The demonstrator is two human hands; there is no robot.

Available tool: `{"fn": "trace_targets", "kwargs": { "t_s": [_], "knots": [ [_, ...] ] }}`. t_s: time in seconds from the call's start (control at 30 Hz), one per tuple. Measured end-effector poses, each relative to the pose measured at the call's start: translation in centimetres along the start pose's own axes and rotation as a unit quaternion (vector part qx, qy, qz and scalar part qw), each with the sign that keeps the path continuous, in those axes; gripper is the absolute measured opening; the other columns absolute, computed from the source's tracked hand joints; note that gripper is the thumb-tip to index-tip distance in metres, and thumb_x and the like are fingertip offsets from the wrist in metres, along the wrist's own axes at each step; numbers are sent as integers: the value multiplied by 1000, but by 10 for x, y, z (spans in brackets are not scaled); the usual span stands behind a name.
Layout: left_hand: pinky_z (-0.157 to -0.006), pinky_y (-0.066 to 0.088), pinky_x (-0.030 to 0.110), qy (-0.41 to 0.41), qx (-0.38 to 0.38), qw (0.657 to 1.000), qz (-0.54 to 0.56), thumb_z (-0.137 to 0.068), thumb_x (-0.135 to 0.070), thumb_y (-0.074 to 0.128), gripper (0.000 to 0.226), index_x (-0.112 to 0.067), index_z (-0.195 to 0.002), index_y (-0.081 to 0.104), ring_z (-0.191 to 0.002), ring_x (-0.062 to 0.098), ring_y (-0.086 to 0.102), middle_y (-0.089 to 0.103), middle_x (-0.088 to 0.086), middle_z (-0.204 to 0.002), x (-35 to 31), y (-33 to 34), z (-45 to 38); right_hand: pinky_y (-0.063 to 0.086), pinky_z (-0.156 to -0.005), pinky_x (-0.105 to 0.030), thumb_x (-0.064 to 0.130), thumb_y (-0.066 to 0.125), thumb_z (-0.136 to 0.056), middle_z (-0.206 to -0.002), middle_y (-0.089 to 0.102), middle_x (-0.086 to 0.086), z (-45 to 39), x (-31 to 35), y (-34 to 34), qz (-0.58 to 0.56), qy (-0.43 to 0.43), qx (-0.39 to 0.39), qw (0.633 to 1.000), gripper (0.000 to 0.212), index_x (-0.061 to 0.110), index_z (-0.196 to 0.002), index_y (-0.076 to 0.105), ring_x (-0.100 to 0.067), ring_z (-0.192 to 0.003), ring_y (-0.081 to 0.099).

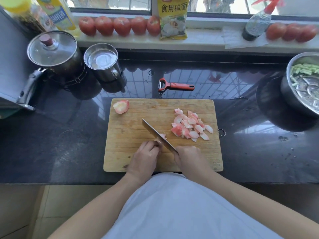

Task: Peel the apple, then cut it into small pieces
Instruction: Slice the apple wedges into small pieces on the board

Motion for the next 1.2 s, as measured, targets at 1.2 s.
{"fn": "trace_targets", "kwargs": {
  "t_s": [1.2],
  "knots": [
    [-73, 59, 41, 15, -71, 997, 34, -87, 4, 75, 34, -13, -117, 72, -93, 30, 64, 71, 2, -103, -6, -3, 0, 36, -56, -37, 21, 47, -100, -63, 53, -3, 36, -22, -14, 17, 0, 35, 999, 27, 18, -73, 46, -32, -65, 54]
  ]
}}
Point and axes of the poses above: each hand's wrist, its own z-axis away from the middle knuckle, its own y-axis out of the palm, x = y × z, the point moved 3 cm from there along -z, towards the middle knuckle
